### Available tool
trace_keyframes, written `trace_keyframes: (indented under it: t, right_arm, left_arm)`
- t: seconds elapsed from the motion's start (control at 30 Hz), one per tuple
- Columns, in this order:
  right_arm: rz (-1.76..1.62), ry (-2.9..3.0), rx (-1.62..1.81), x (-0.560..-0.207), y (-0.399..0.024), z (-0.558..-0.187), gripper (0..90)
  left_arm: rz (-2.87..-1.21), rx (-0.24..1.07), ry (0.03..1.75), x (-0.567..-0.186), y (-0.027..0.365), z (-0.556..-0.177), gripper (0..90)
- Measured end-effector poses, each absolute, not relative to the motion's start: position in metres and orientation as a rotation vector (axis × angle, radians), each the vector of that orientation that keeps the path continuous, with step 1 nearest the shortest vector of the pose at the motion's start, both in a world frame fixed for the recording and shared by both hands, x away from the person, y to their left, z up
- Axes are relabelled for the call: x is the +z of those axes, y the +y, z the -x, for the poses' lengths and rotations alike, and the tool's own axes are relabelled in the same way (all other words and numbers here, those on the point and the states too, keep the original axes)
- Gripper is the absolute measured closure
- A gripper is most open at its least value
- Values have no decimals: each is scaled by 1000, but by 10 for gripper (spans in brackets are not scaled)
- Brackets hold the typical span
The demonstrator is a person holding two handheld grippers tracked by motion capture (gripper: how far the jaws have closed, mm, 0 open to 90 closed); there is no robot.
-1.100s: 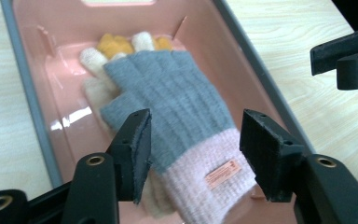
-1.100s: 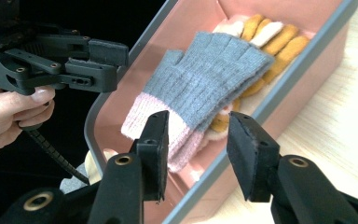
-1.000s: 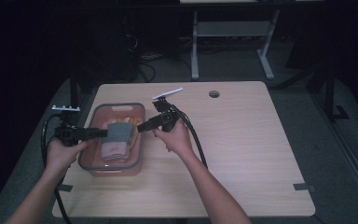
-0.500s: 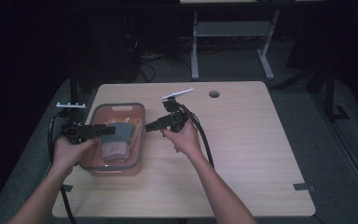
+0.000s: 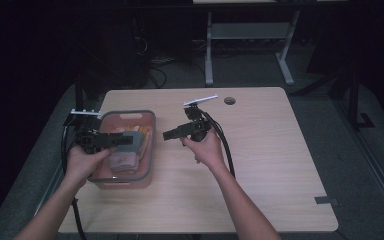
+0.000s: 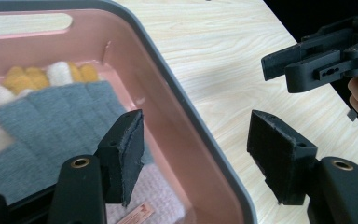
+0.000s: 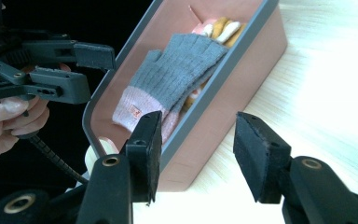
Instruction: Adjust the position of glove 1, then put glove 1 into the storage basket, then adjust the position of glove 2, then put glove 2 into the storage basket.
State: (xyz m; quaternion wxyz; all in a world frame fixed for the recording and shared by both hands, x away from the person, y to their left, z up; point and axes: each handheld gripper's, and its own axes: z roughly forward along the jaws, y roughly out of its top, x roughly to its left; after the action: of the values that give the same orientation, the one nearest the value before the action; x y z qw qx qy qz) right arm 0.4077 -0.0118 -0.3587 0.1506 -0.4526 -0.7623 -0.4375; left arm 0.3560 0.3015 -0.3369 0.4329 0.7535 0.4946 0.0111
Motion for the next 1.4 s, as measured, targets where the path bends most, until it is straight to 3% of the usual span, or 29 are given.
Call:
trace_keyframes:
  t: [1.4]
  right_arm:
    - [1498, -2095, -1297, -369, -112, -386, 471]
  left_arm:
    - [-1960, -44, 1092, -334, 226, -355, 299]
